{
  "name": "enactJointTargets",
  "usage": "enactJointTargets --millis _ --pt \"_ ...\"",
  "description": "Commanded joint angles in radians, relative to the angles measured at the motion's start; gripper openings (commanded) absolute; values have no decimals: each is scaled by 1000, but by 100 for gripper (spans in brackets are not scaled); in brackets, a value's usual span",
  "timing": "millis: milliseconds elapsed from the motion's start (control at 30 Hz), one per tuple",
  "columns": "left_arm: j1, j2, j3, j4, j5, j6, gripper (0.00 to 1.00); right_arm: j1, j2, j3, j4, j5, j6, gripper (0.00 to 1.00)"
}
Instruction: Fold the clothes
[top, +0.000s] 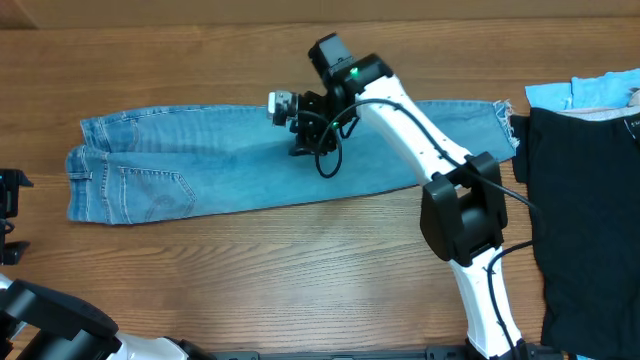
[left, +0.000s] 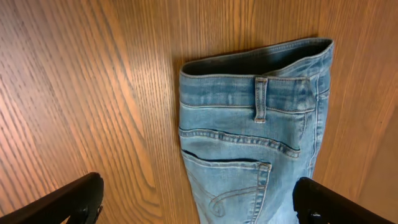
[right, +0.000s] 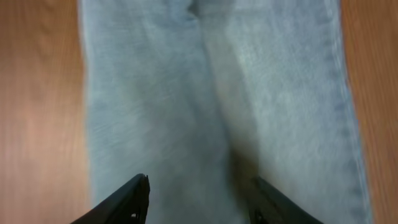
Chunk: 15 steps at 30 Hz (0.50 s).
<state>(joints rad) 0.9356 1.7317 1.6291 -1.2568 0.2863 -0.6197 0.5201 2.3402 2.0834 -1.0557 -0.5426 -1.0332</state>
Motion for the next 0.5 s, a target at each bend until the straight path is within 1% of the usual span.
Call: enactJointTargets --millis 0,67,133,233,300,333,467 --pt "-1 -21 2 -2 18 -12 100 30 -2 -35 117 3 -23 54" --pt "-1 -21 2 -2 18 -12 100 34 8 -35 178 4 -23 54" --pt "-1 -21 2 -2 18 -12 100 34 27 -35 193 4 -23 54" --pt "-1 -21 2 -1 18 -12 100 29 56 -36 195 4 -23 52" --pt "-1 -21 2 0 18 -12 100 25 59 -36 188 31 -46 48" --pt "-1 -21 2 0 18 -12 100 20 60 -36 191 72 -46 49" --pt "-1 -21 2 0 18 -12 100 -10 93 -36 182 71 -49 50"
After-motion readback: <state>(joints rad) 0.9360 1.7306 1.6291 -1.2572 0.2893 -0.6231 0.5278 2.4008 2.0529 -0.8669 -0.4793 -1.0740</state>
